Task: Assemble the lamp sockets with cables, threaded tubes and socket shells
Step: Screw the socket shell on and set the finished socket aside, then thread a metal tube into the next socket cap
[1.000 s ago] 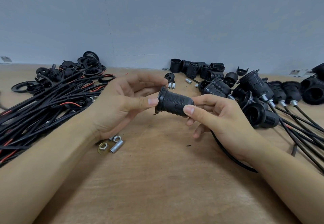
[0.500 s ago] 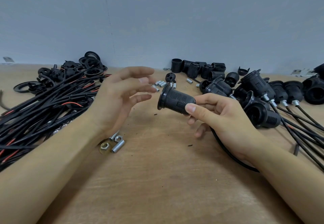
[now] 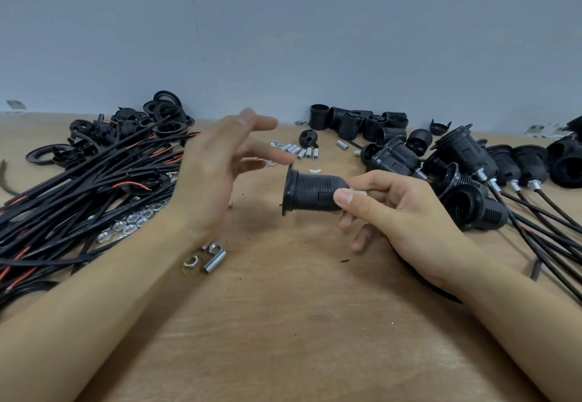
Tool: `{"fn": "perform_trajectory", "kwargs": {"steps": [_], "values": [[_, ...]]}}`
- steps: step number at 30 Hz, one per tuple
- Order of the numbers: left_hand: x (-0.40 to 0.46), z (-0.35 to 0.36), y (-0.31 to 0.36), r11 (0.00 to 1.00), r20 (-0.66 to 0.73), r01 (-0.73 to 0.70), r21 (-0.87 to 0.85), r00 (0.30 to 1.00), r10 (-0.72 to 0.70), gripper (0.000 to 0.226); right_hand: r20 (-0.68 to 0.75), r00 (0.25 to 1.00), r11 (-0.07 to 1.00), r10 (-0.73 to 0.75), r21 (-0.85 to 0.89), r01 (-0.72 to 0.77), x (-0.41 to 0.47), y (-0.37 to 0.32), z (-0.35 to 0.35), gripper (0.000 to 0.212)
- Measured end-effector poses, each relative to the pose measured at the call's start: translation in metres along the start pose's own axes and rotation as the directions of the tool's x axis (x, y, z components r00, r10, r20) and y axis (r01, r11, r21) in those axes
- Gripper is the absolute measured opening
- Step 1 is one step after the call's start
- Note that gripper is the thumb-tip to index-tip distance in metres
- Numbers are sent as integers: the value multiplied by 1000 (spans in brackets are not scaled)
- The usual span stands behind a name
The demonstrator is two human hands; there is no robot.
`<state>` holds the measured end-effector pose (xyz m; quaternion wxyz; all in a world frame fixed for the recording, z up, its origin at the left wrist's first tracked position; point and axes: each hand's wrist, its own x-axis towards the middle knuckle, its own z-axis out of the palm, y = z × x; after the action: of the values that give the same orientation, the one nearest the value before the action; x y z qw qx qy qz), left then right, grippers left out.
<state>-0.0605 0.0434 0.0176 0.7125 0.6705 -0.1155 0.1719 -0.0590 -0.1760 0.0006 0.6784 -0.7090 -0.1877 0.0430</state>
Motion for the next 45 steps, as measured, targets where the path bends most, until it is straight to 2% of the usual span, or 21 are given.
{"fn": "perform_trajectory", "kwargs": {"steps": [2, 5, 8, 10, 12, 14, 16, 19, 22, 25, 27, 29, 31, 32, 35, 36, 38, 40, 42, 45], "values": [[-1, -2, -3, 997, -11, -36, 70, 999, 37, 16, 10, 1000, 1000, 1, -7, -1, 0, -1, 2, 45], [-8, 4, -8, 988, 178, 18, 152, 983, -46, 23, 4, 1000, 1000, 7, 3, -7, 1, -2, 4, 43], [-11, 10, -6, 982, 206, 106, 154, 969, -137, 34, -18, 999, 999, -31, -7, 31, 0, -2, 2, 34], [-11, 11, -6, 976, 175, 190, 109, 963, -207, 46, -20, 992, 989, -122, -87, 119, -2, -2, 2, 28], [-11, 11, -7, 970, 164, 224, 93, 958, -236, 48, 2, 974, 952, -226, -209, 222, -4, -2, 4, 28], [-12, 12, -8, 977, 174, 197, 87, 962, -209, 44, 12, 952, 900, -305, -323, 292, -6, 0, 4, 30], [-14, 13, -9, 984, 186, 171, 51, 966, -178, 45, -32, 950, 883, -311, -379, 276, -7, -1, 4, 21], [-13, 15, -8, 974, 201, 198, -106, 964, -175, 49, -123, 966, 944, -227, -272, 188, -5, -4, 2, 22], [-12, 14, -8, 967, 216, 174, -187, 967, -133, 40, -168, 978, 983, -121, -156, 95, -1, -4, 3, 38], [-10, 10, -3, 956, 248, 160, -246, 964, -97, 30, -184, 981, 995, -61, -87, 45, 1, -3, 3, 44], [-7, 6, 1, 933, 215, 165, -321, 972, -97, 20, -195, 980, 998, -42, -52, 32, 3, -3, 2, 44], [-4, 1, 5, 900, 140, 169, -401, 983, -122, 22, -200, 979, 999, -39, -18, 36, 4, -3, 1, 39], [-2, -1, 5, 928, 80, 146, -343, 989, -127, 23, -198, 980, 999, -36, -11, 34, 5, -2, 0, 37], [-3, 1, 4, 946, 90, 151, -287, 987, -130, 23, -193, 981, 999, -33, -18, 30, 5, -1, 0, 38], [-6, 8, 2, 956, 189, 221, -195, 965, -184, 47, -194, 981, 999, -27, -40, 20, 5, -1, 1, 41], [-6, 8, 4, 957, 183, 197, -212, 970, -159, 47, -202, 979, 999, -24, -34, 18, 5, -1, 0, 39], [-4, 4, 8, 952, 84, 128, -279, 990, -109, 43, -217, 976, 1000, -13, 1, 14, 7, -1, -2, 29], [-3, 1, 8, 947, 17, 109, -301, 994, -109, 41, -220, 976, 1000, -6, 27, 12, 8, 0, -4, 23], [-4, 2, 5, 963, 87, 134, -234, 989, -117, 40, -210, 978, 1000, -5, 30, 11, 8, 0, -3, 22], [-8, 9, 1, 978, 221, 171, -121, 965, -142, 59, -222, 975, 1000, -10, 17, 14, 7, -1, -2, 24]]}}
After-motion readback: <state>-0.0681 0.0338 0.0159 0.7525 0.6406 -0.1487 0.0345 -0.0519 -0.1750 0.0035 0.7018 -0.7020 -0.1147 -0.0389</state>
